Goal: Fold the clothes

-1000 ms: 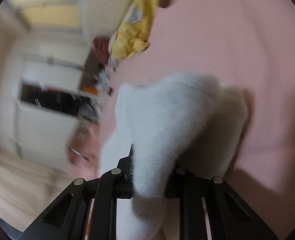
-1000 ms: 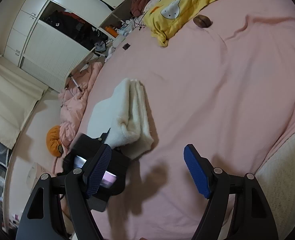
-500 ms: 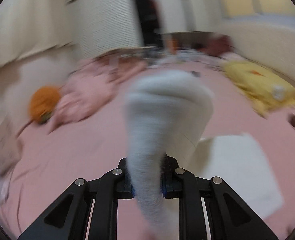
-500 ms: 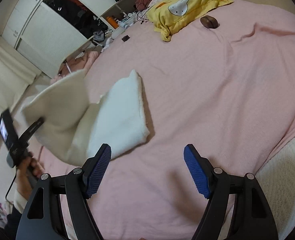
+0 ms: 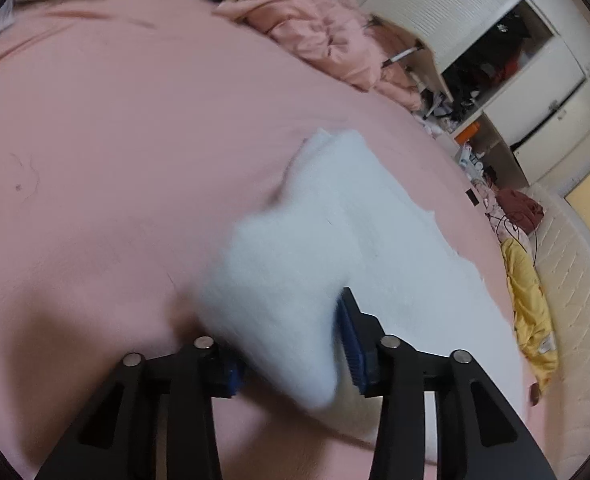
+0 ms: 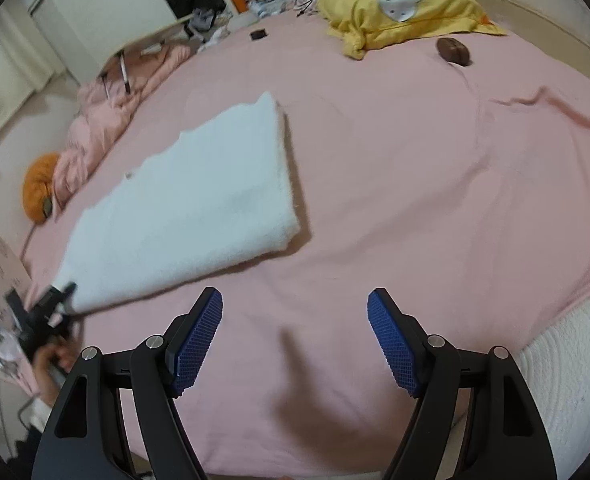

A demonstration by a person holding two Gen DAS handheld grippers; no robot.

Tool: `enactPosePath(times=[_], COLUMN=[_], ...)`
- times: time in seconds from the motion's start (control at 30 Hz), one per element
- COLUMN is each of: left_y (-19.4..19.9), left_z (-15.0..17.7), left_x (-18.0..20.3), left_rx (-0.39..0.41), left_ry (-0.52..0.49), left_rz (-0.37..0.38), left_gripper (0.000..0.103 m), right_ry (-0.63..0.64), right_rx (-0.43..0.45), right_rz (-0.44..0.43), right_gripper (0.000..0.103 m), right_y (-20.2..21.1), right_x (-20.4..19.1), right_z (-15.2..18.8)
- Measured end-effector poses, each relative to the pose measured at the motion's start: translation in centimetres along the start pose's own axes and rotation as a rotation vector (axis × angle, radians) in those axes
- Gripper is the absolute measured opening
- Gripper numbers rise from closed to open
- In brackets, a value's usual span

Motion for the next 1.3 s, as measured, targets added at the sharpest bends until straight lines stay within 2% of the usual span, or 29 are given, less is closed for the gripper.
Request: enactPosePath(times=[0.03, 0.07, 0.1, 0.13, 0.17, 0.2, 0.23, 0.3, 0.33, 0.4, 0.43, 0.5, 0.53, 0.6, 0.67, 0.73, 0.77, 0.8, 0.83, 0.9, 0.97, 1.0, 1.03, 1.13, 1.17, 1.23, 1.3], left_y=[0.6, 1.8, 3.3, 5.0, 6.6, 7.6, 8.1, 8.1, 7.0, 3.8, 2.1, -0.9, -1.7, -1.4, -0.2, 0.5, 0.8, 0.9, 1.0, 1.2, 1.3, 1.4, 1.7, 3.3, 3.0, 1.9, -1.3], left_z=[-0.5, -1.2, -1.9, -2.8, -3.9, -4.6, -5.1, -5.6, -4.4, -1.3, 0.2, 2.2, 2.7, 3.0, 2.6, 2.1, 1.9, 1.6, 1.4, 0.6, -0.5, -1.1, -2.2, -7.4, -9.3, -12.9, -14.2], left_x=[-0.4, -1.3, -2.5, -3.7, -4.4, -4.2, -2.9, 2.4, 5.4, 10.7, 12.7, 14.1, 14.2, 13.7, 12.7, 11.5, 10.9, 10.5, 10.2, 9.2, 7.2, 6.1, 5.4, 5.2, 6.3, 8.8, 11.7], left_rx=[0.011, 0.053, 0.093, 0.136, 0.181, 0.211, 0.23, 0.254, 0.209, 0.057, -0.009, -0.056, -0.049, 0.007, 0.047, 0.054, 0.057, 0.057, 0.052, 0.055, 0.079, 0.091, 0.101, 0.118, 0.112, 0.094, 0.05], left_ry=[0.019, 0.048, 0.088, 0.15, 0.202, 0.207, 0.154, -0.049, -0.153, -0.304, -0.365, -0.424, -0.443, -0.475, -0.52, -0.559, -0.578, -0.59, -0.593, -0.584, -0.555, -0.54, -0.51, -0.389, -0.39, -0.411, -0.487], left_rz=[-0.048, -0.139, -0.23, -0.298, -0.309, -0.287, -0.277, -0.237, -0.159, 0.012, 0.057, -0.02, -0.047, -0.048, -0.065, -0.064, -0.063, -0.06, -0.054, -0.083, -0.185, -0.236, -0.237, -0.075, -0.047, 0.005, -0.015], left_gripper=[0.058, 0.065, 0.084, 0.09, 0.09, 0.09, 0.09, 0.09, 0.093, 0.094, 0.094, 0.093, 0.093, 0.092, 0.086, 0.068, 0.063, 0.056, 0.055, 0.055, 0.07, 0.082, 0.082, 0.085, 0.086, 0.087, 0.087], right_ry=[0.028, 0.057, 0.088, 0.124, 0.154, 0.193, 0.228, 0.274, 0.286, 0.283, 0.273, 0.271, 0.279, 0.29, 0.384, 0.455, 0.478, 0.464, 0.45, 0.422, 0.394, 0.38, 0.365, 0.323, 0.306, 0.27, 0.248], right_rx=[0.001, 0.002, 0.008, 0.024, 0.031, 0.04, 0.045, 0.045, 0.046, 0.033, 0.018, -0.018, -0.047, -0.085, -0.043, -0.035, -0.033, -0.037, -0.041, -0.048, -0.055, -0.058, -0.062, -0.072, -0.071, -0.065, -0.067], right_rz=[0.014, 0.029, 0.04, 0.04, 0.038, 0.032, 0.025, 0.008, -0.002, -0.027, -0.038, -0.026, 0.015, 0.069, 0.041, 0.06, 0.062, 0.045, 0.027, -0.008, -0.042, -0.06, -0.077, -0.129, -0.15, -0.17, -0.155], right_gripper=[0.075, 0.075, 0.075, 0.075, 0.075, 0.075, 0.075, 0.075, 0.075, 0.075, 0.075, 0.075, 0.075, 0.075, 0.075, 0.075, 0.076, 0.078, 0.078, 0.078, 0.078, 0.078, 0.079, 0.079, 0.079, 0.079, 0.079], right_y=[-0.4, -0.8, -1.3, -2.0, -2.8, -4.1, -5.4, -8.0, -9.5, -12.4, -13.8, -15.9, -17.0, -18.0, -16.8, -15.6, -15.0, -14.4, -13.8, -12.5, -11.2, -10.6, -10.0, -8.1, -7.6, -8.5, -10.3], right_x=[-0.6, -1.1, -1.8, -2.9, -3.8, -5.1, -6.3, -8.5, -9.7, -11.8, -12.5, -13.0, -12.7, -11.3, -10.3, -10.0, -9.8, -9.4, -9.0, -8.3, -7.5, -7.1, -6.8, -5.7, -5.3, -4.6, -3.8], right_z=[-0.5, -0.9, -1.5, -2.4, -3.1, -4.2, -5.2, -6.6, -7.2, -8.1, -8.3, -8.1, -7.7, -6.6, -5.0, -3.9, -3.5, -3.6, -3.8, -4.0, -4.3, -4.4, -4.6, -5.0, -5.5, -9.4, -13.5])
Point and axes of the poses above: each gripper's, at about its wrist camera, not at the fingertips, and y roughly against the way its jaws point, x to its right, z to its underside, the point moved 3 cm from there along -y, roughly the way its jaws point, and after that the axes turned 13 degrees about -z, right-handed, at the moved point
